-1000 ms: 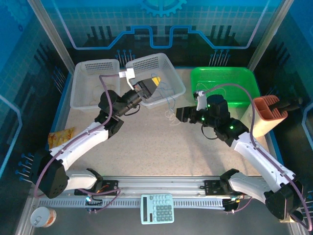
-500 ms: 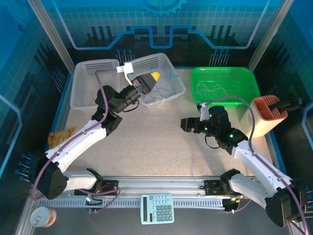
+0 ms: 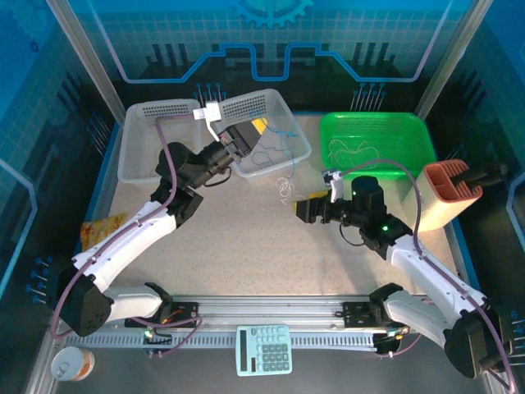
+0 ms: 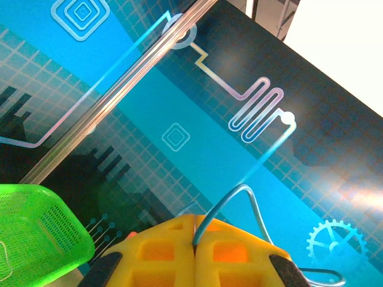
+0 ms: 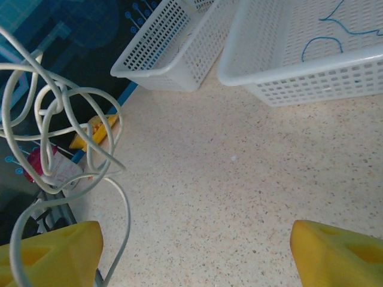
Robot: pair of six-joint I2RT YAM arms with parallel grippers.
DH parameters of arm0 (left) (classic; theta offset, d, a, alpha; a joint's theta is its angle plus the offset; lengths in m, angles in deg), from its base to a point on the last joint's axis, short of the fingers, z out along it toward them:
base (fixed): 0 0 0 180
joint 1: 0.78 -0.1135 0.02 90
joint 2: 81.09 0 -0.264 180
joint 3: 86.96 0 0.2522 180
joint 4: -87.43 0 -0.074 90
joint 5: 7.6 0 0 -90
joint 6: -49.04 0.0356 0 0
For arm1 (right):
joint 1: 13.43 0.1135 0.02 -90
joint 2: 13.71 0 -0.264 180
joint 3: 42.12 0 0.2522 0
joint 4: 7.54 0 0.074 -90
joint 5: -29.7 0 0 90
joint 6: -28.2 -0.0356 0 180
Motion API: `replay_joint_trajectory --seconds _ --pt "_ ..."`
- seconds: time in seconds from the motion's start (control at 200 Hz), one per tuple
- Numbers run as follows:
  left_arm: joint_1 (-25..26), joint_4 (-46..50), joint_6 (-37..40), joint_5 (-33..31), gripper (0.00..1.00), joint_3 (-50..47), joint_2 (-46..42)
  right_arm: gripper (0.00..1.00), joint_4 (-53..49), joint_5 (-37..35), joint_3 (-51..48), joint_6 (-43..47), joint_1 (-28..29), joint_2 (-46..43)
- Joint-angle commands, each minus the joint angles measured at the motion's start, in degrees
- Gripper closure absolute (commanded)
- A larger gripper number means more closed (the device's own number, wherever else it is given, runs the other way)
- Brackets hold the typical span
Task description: Untangle the cables
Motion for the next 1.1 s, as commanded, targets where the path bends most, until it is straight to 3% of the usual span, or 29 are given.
replay_joint_trajectory --seconds 0.0,0.495,0.58,0.725,0.9,1.095 --pt "-0.2 -2.7 -1.3 1.0 1.00 1.9 -1.1 0.19 4.8 3.5 3.5 0.8 -0.5 2.9" --pt "-0.1 -2.8 -1.5 0.6 1.00 1.9 -0.8 0.27 8.3 6.1 8.2 -0.8 0.7 9.9" --pt "-0.1 -2.9 -1.5 0.5 1.00 2.0 -0.4 0.46 8.4 6.6 8.1 -0.8 1.0 10.7" --pt "-0.2 -1.5 0.7 -0.2 1.00 3.0 0.2 1.00 9.3 7.3 5.3 -1.2 1.3 10.6" --pt "-2.1 3.0 5.5 -0.6 1.00 7.3 2.4 1.00 9.7 4.9 -1.4 -2.2 1.3 7.0" --pt "-8.0 5.8 6.6 -1.1 1.00 13.6 8.3 1.00 6.3 1.2 -8.4 -2.1 1.3 2.1"
